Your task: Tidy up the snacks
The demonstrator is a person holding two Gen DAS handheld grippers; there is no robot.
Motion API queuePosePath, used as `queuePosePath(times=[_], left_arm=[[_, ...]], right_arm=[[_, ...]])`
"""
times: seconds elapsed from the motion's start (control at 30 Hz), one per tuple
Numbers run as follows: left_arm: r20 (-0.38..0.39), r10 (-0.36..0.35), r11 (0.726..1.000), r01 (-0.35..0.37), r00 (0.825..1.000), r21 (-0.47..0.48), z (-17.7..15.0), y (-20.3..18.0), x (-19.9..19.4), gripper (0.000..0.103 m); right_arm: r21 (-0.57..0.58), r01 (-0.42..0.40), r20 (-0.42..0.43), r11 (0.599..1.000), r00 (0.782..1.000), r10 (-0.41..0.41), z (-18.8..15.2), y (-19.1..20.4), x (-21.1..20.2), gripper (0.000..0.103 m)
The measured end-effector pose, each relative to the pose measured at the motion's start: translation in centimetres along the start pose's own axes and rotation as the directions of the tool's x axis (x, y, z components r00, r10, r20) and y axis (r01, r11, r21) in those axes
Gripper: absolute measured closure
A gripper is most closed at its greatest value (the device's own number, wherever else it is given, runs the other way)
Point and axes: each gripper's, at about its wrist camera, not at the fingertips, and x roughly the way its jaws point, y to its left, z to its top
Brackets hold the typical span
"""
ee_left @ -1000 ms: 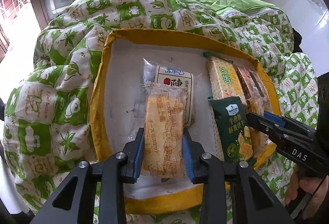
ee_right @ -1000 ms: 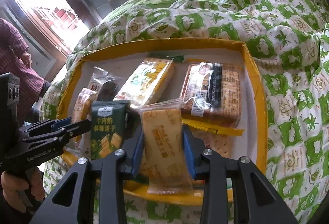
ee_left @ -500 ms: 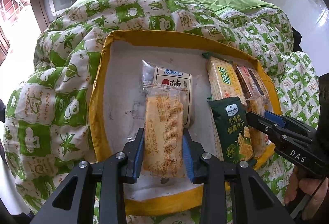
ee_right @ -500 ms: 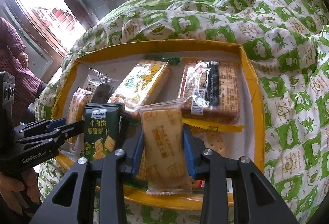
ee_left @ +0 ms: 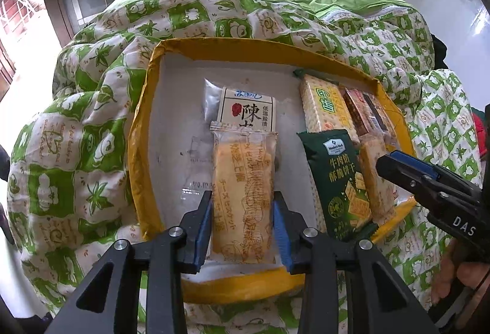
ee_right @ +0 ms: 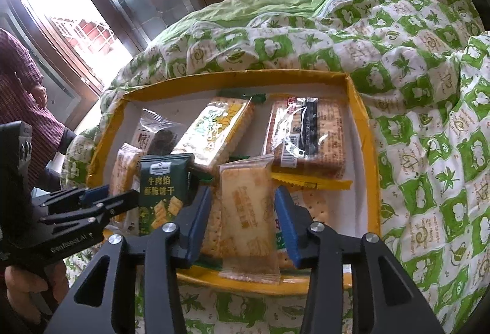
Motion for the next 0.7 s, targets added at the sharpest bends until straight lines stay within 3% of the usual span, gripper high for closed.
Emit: queuePosePath(times=[0.3, 0.57, 0.7], left_arm=[[0.029, 0.040, 0.999, -0.041, 0.999, 0.023, -1.0, -0.8, -1.0, 0.052], [0.055, 0.053, 0.997, -0.056, 0.997, 0.052, -2.0, -2.2, -2.8, 0.047], [0.081, 0.051, 0.996, -0.057, 0.995, 0.072, -3.1, -3.2, -4.1, 0.038]], right_arm=[[0.006, -0.020, 0.023, 1.000, 1.000, 0.020, -1.1, 0.1, -1.9, 0.054], [-0.004, -0.009, 0.054, 1.000, 0.998, 0.009, -2.5, -0.1, -4.5, 0.039], [-0.013, -0.001, 0.064, 1.000, 0.998, 0.002, -3.7, 0.0, -5.8, 0.034]])
